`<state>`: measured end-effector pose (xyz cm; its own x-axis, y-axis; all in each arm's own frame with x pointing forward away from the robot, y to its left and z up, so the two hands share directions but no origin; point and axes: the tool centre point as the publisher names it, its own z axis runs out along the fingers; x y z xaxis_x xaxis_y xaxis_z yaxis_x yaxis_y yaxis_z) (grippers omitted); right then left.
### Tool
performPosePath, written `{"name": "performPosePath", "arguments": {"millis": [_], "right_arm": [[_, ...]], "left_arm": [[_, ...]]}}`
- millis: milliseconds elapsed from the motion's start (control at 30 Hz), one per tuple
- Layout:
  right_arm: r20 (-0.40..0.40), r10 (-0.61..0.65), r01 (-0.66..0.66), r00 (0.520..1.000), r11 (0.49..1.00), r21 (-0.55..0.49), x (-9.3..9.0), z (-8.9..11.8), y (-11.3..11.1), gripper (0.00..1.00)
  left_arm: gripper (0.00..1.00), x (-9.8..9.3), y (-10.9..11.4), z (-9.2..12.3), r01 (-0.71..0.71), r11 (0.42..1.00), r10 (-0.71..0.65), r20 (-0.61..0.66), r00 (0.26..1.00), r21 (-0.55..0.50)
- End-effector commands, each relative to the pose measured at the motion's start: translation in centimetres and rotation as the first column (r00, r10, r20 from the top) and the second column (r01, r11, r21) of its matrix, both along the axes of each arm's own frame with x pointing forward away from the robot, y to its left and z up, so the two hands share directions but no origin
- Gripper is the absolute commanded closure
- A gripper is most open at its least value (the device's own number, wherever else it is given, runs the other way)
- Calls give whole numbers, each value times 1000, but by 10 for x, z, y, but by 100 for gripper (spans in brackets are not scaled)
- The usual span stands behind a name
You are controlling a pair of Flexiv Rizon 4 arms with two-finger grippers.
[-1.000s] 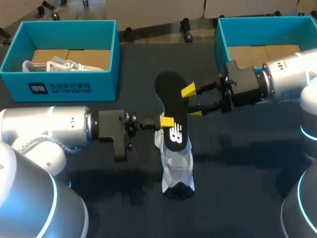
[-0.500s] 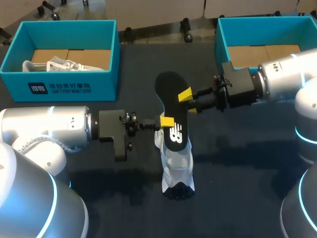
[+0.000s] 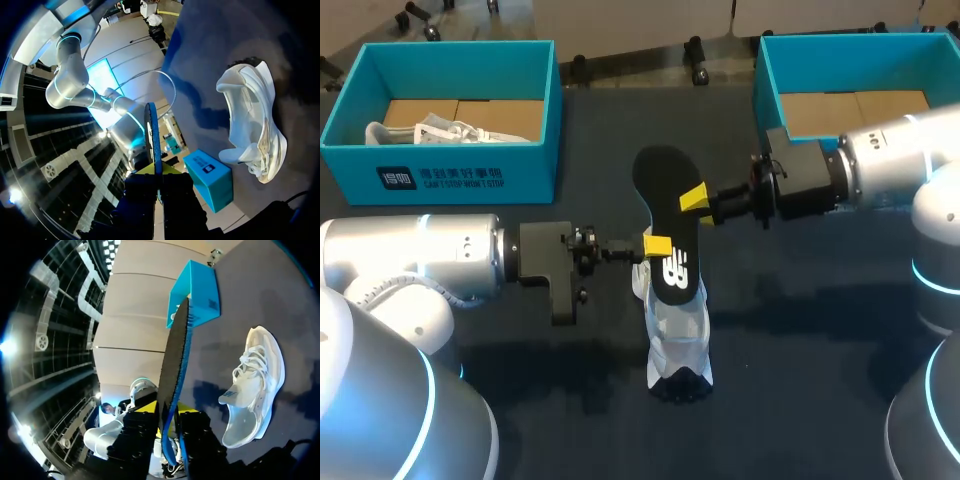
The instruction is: Take the shoe out of the shoebox, open the shoe tongue, remove and reinsert the insole, then place the shoe into the shoebox
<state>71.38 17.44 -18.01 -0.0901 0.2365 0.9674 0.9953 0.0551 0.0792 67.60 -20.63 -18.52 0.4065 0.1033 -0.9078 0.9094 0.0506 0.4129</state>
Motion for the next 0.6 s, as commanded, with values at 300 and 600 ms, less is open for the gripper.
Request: {"name": "performPosePath", "arguments": {"millis": [300, 600], "right_arm": [[-40, -7, 7, 999, 1000, 19, 0, 2, 3, 84], [-56, -3, 4, 998, 1000, 16, -1, 6, 7, 95]], "left_arm": [[100, -1, -1, -1, -4, 1000, 4, 2, 1000, -1], [100, -1, -1, -1, -4, 1000, 4, 2, 1000, -1]]}}
